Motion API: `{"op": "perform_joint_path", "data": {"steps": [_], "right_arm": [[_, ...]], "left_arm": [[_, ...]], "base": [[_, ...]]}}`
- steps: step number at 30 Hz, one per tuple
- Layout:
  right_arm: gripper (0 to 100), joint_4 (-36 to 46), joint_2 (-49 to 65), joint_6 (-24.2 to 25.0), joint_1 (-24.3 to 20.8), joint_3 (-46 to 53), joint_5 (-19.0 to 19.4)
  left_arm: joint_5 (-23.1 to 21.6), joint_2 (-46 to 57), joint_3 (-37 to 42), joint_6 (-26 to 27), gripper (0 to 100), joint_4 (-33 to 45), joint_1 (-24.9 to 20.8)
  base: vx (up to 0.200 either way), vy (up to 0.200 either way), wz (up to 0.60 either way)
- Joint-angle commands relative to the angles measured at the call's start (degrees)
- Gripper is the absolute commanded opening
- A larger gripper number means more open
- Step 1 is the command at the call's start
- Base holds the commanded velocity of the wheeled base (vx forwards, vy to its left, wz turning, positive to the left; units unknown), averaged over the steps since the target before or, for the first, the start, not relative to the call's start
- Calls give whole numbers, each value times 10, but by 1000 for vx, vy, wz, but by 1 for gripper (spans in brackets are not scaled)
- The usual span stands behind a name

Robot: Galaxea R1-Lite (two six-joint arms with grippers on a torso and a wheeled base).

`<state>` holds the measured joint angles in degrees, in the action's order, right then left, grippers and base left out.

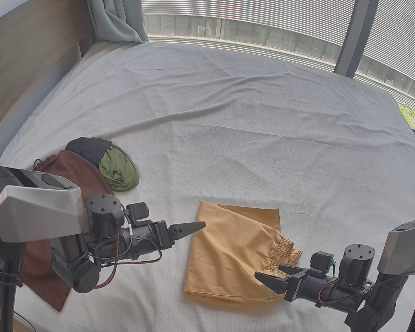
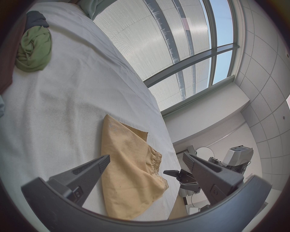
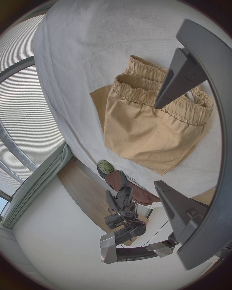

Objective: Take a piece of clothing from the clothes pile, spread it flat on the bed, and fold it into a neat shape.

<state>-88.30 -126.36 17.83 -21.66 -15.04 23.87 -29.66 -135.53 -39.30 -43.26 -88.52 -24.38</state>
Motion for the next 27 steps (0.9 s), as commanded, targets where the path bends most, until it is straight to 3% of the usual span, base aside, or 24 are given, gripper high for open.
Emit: {"op": "perform_joint_path", "data": {"steps": [1,8,16,21,27], "right_arm": [[100,0,-20,0,-8,8,0],[100,-3,-31,0,-8,9,0],[100,-3,-27,0,-2,16,0],[100,-3,-27,0,-4,17,0],[100,-3,-31,0,-5,17,0]], "left_arm": [[-9,54,56,2,100,1,17],[-21,87,114,23,100,0,36],[-33,100,162,91,100,-1,62],[-66,119,194,96,100,-1,71],[-66,124,194,103,100,-1,95]], "base": [[0,0,0],[0,0,0],[0,0,0],[0,0,0],[0,0,0]]}}
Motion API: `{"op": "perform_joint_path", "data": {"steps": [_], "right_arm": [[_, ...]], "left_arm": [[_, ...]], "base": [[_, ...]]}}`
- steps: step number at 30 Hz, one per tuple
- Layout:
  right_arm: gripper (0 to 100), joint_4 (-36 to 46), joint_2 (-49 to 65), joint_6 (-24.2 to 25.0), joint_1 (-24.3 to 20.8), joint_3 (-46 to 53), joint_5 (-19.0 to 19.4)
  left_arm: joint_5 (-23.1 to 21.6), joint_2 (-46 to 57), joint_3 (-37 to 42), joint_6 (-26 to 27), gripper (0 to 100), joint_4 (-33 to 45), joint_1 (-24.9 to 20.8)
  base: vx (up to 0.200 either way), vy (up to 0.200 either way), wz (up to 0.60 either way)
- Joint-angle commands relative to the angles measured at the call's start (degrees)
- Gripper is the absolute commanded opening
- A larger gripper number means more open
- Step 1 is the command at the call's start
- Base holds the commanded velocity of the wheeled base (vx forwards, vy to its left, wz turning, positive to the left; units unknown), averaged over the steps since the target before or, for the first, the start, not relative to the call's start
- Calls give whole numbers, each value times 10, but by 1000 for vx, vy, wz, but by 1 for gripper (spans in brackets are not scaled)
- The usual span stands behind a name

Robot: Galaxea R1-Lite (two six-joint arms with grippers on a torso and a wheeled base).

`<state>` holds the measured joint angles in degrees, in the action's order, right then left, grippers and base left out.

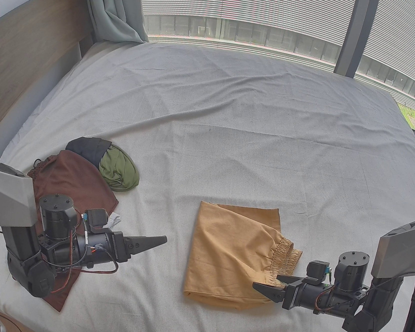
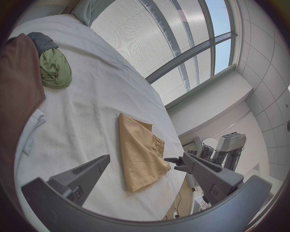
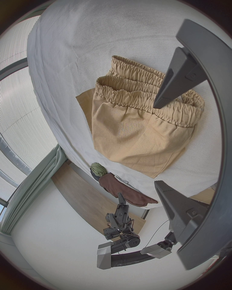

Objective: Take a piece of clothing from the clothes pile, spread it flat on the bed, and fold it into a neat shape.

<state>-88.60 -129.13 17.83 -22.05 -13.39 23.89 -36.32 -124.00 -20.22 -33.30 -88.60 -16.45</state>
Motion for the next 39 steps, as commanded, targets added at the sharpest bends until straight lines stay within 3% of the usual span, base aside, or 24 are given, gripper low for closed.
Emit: {"op": "perform_joint_path", "data": {"steps": [1,8,20,32,39], "right_arm": [[100,0,-4,0,-1,0,0],[100,0,-15,0,-1,1,0],[100,-1,-60,-2,5,-2,0],[100,0,-20,-3,10,6,-1],[100,2,8,-75,74,26,9]], "left_arm": [[-2,9,4,10,100,0,25],[-22,0,7,47,100,0,41],[-23,8,12,47,100,0,46],[-22,14,12,47,100,0,46],[-21,13,12,47,100,-1,46]], "base": [[0,0,0],[0,0,0],[0,0,0],[0,0,0],[0,0,0]]}}
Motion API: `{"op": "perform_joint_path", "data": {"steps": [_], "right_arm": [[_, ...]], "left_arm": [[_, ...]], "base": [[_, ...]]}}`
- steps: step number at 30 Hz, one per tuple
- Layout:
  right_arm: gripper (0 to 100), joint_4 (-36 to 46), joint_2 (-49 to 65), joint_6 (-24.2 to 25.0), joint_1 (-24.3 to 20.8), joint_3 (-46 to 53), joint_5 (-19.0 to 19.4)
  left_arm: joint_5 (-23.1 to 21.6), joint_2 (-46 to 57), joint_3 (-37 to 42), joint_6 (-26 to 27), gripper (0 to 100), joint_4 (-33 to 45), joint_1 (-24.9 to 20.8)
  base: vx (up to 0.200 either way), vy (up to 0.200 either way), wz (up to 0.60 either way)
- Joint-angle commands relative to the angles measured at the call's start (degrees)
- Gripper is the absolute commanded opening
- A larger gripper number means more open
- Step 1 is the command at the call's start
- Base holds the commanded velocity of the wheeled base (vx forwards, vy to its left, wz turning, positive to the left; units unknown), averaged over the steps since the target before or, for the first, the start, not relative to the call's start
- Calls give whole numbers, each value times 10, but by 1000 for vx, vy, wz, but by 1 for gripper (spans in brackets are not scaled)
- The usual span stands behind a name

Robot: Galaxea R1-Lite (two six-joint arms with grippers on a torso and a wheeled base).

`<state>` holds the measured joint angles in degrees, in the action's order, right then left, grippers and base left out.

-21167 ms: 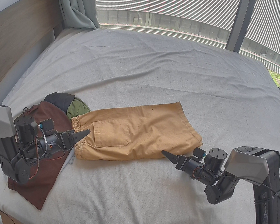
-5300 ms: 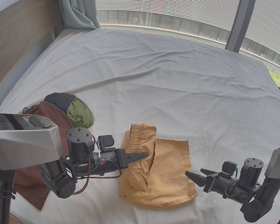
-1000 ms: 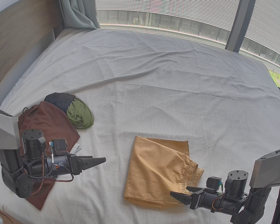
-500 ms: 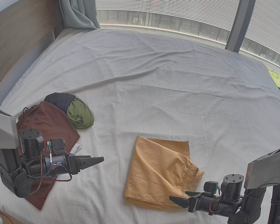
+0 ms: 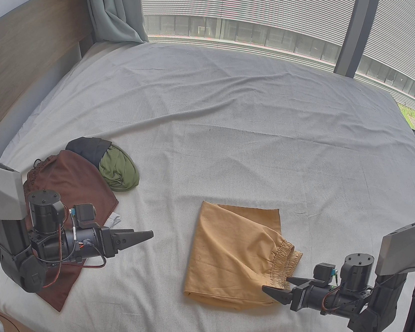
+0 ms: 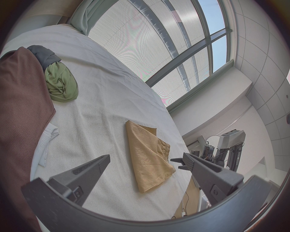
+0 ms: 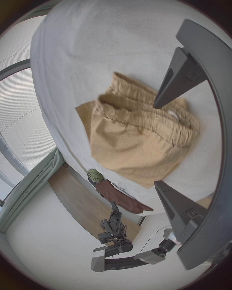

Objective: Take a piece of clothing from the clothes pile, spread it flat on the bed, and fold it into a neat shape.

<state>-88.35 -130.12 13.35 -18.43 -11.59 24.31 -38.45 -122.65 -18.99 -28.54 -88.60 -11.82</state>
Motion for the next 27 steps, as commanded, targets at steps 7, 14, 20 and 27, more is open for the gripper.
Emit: {"op": "perform_joint_path", "data": {"steps": [7,14,20,27], "right_arm": [[100,-1,-9,-51,57,10,8],[100,-1,-37,-50,56,10,7],[100,-1,-63,-39,51,3,7],[100,-1,-85,17,32,-30,7]], "left_arm": [[0,-1,-1,0,100,-1,0],[1,-2,-3,0,100,-1,0],[1,-3,-3,1,100,0,0],[1,-2,-3,1,100,-1,0]], "base": [[0,0,0],[0,0,0],[0,0,0],[0,0,0]]}}
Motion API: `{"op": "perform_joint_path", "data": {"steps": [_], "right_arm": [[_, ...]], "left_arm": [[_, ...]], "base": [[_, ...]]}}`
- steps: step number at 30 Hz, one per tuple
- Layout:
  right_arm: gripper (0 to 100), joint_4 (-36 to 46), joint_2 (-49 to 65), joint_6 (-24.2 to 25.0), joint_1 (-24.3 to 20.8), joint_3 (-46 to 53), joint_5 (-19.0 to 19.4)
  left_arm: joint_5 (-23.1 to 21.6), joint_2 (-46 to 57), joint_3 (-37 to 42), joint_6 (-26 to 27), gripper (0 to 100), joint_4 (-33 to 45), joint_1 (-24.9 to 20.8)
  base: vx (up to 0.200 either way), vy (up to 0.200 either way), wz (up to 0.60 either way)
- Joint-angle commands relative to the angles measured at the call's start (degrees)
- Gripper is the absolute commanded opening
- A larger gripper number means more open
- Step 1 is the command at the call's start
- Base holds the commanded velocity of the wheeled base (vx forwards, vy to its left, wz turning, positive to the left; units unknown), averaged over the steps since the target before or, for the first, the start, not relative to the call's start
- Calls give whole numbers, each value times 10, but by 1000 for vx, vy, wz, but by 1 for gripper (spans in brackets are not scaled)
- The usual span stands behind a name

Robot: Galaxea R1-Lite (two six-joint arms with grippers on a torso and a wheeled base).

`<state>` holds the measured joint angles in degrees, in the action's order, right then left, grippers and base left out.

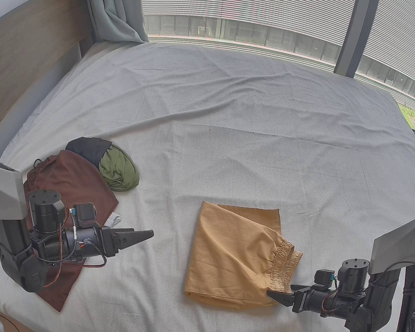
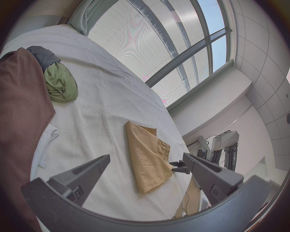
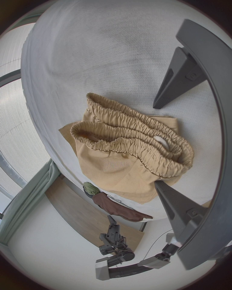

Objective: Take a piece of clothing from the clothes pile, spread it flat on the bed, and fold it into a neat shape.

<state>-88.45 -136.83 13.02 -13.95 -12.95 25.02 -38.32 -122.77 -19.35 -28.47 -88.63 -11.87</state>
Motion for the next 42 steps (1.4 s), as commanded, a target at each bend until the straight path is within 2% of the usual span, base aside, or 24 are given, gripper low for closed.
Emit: {"op": "perform_joint_path", "data": {"steps": [1,2,3,8,12,31,32,42], "right_arm": [[100,-1,-20,32,-17,-18,0],[100,-1,-20,32,-17,-18,0],[100,-1,-20,58,-28,-23,0],[100,-1,-20,108,-51,-45,0],[100,-1,-20,126,-61,-54,0],[100,-1,-20,130,-58,-70,-1],[0,-1,-20,130,-58,-71,-1],[0,-1,-20,130,-59,-75,-1]], "left_arm": [[0,-1,0,0,100,-1,0],[0,-1,0,0,100,-1,0],[0,-1,-1,0,100,-1,0],[0,0,-1,0,100,-1,1],[0,1,-1,0,100,-1,1],[0,1,0,0,100,-1,0],[0,1,0,0,100,-1,1],[0,1,1,1,100,-1,0]], "base": [[0,0,0],[0,0,0],[0,0,0],[0,0,0],[0,0,0],[0,0,0],[0,0,0],[0,0,0]]}}
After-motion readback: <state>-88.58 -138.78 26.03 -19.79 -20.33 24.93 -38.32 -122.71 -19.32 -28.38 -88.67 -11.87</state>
